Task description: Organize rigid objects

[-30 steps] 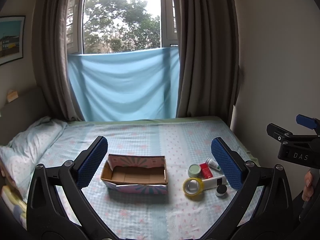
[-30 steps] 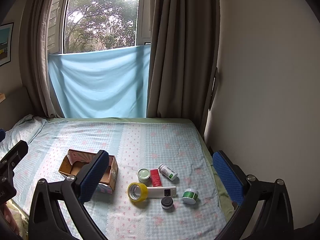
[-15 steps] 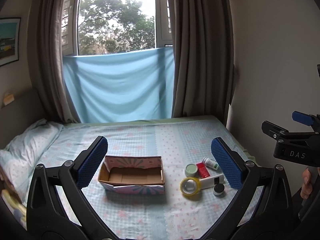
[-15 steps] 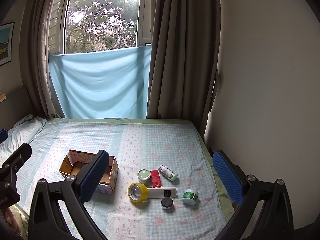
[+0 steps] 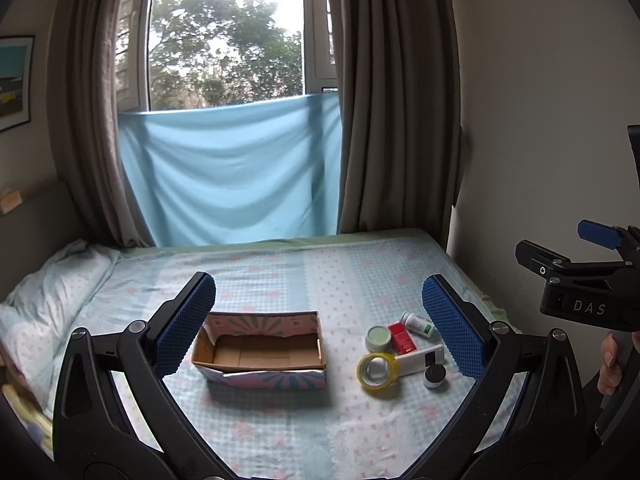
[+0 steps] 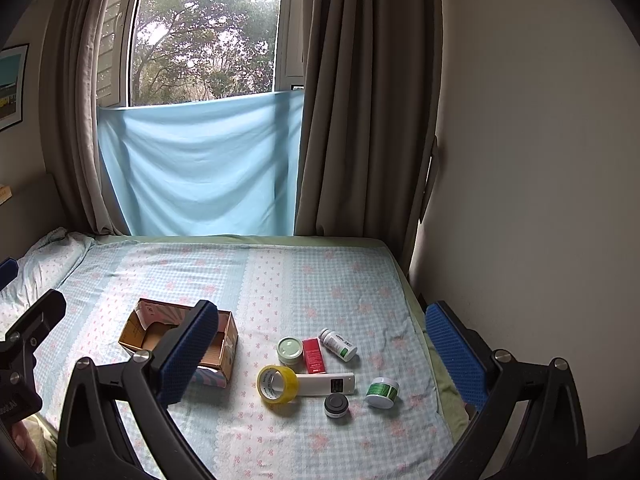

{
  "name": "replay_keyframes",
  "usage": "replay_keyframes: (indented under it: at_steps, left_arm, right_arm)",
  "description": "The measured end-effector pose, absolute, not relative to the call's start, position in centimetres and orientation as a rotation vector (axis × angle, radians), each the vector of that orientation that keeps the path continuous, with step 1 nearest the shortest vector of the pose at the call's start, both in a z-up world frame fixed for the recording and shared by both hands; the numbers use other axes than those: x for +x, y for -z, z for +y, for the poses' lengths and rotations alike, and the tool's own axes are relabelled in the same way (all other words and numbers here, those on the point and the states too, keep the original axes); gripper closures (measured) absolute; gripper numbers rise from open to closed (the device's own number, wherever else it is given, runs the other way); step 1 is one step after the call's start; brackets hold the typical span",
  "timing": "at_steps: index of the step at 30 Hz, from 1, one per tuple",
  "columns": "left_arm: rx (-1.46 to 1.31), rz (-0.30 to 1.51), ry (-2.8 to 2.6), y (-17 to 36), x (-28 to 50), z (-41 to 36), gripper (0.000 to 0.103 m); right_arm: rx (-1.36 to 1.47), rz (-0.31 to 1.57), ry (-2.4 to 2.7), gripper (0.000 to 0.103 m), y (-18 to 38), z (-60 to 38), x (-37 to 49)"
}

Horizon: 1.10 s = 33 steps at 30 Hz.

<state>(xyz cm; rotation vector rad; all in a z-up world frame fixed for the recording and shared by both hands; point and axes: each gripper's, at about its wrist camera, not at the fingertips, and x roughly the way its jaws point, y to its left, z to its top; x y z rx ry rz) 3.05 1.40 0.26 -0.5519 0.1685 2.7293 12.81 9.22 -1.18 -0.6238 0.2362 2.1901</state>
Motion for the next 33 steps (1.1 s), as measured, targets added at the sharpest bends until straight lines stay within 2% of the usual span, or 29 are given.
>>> replay_keyframes:
  at_steps: [10,18,20,26,33]
  left_arm:
    - [-0.615,0.213,-2.639,1.0,1.4,2.4,0.0]
    - [-0.766,0.347,-2.461,4.8,-1.4,5.6,0.0]
    - [-0.809,0.363,-2.409,6.2,-2.3,6.6,0.0]
    - [-0.964,0.393,-2.271,11.0,-5.0,10.0,0.0]
    - [-1.143,0.363,-2.133,18.1,-9.4,14.6,0.0]
  right_arm:
    - [-0.605,0.245,-2.171,0.0,1.7,9.8,12.9]
    - [-0.687,0.309,-2.105,0.0,4.0,13.0,13.5]
    - [-0.67,0.379,-2.007,0.0,4.9,14.1,13.9]
    - [-0.738,0.464,-1.954,0.0,8.7,17.3,14.4]
    - [-0.827,0.514,-1.937,0.0,16.2,20.4,14.6]
